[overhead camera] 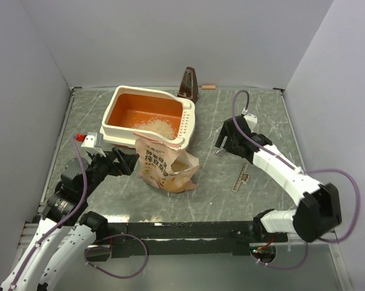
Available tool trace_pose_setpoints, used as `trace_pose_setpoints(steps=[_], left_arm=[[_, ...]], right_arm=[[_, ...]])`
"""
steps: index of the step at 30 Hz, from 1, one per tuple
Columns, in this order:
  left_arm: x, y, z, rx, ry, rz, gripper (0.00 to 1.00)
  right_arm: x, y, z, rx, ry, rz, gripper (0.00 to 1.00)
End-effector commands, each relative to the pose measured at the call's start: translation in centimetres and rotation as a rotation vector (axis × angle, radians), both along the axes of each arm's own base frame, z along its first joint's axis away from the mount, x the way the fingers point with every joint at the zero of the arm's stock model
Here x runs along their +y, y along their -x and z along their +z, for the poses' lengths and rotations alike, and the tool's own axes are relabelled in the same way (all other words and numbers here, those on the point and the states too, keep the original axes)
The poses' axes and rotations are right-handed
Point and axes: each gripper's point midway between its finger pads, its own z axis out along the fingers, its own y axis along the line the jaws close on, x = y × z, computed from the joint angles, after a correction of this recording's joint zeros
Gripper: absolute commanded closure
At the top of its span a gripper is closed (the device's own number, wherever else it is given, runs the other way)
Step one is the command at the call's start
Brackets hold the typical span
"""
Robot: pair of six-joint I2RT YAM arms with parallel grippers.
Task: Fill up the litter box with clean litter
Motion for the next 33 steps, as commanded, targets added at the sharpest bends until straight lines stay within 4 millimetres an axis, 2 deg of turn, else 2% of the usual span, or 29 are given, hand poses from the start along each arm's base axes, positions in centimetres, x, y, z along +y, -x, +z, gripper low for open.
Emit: trace_pose_setpoints(steps=[1, 6, 10, 11, 17, 23, 26, 29, 30, 33], left_arm=[[0.3, -0.4, 0.7, -0.047, 0.006, 0.017, 0.03], [0.4, -0.1, 0.3, -0.044, 0.001, 0.015, 0.03], [0.4, 0.0, -0.3, -0.028, -0.009, 0.016, 0.03], [0.5, 0.0, -0.3, -0.027, -0.008, 0.018, 0.03], [0.5, 0.1, -0.4, -0.031, -0.004, 0.015, 0.03], [0.4, 0.0, -0.7, -0.018, -0.011, 0.012, 0.03], [0.3, 0.0, -0.7, -0.016, -0.011, 0.009, 0.03], [0.3, 0.0, -0.7, -0.017, -0.01, 0.012, 0.03], [0.3, 0.0, -0.7, -0.019, -0.009, 0.012, 0.03], [0.3, 0.0, -0.8, -0.016, -0.008, 0.011, 0.03]], right_arm=[[0.5, -1.6, -0.7, 0.032, -0.079, -0.113, 0.08], [0.3, -2.8, -3.0, 0.089, -0.111, -0.223, 0.07], [0.7, -3.5, -4.5, 0.126, -0.135, -0.276, 0.1], [0.9, -3.7, -5.3, 0.147, -0.134, -0.29, 0.1], [1.9, -5.0, -7.2, 0.196, -0.145, -0.317, 0.13], [1.5, -5.1, -8.6, 0.232, -0.108, -0.345, 0.19], [1.4, -5.2, -9.0, 0.245, -0.097, -0.351, 0.24], [1.3, -5.2, -9.5, 0.254, -0.087, -0.356, 0.37], [1.4, -5.3, -9.5, 0.253, -0.088, -0.353, 0.44], [1.4, -5.3, -9.8, 0.263, -0.077, -0.345, 0.53]])
